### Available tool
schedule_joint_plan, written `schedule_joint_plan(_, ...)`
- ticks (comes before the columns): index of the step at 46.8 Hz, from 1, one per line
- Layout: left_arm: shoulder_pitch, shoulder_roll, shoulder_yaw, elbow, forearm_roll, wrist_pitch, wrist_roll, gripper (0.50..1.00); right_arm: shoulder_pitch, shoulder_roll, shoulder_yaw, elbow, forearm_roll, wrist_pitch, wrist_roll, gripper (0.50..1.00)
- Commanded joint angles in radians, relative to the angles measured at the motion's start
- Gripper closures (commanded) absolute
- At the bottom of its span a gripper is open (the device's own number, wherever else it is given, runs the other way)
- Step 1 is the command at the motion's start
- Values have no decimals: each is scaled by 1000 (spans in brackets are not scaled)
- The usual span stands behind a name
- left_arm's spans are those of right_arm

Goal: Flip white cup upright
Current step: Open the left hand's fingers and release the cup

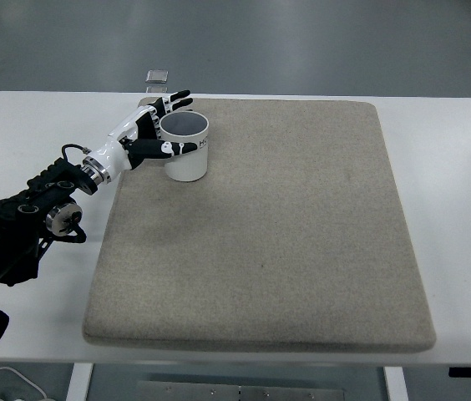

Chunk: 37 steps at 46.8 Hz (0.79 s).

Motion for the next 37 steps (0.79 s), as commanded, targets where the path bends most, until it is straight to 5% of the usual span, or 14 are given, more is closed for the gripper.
schedule_joint_plan(1,0,3,-3,-7,0,-12,0,506,-1,0,0,0,0,0,0,570)
schedule_joint_plan(37,-9,53,-60,-73,-2,-46,0,506,-1,0,-1,1,-1,0,0,570)
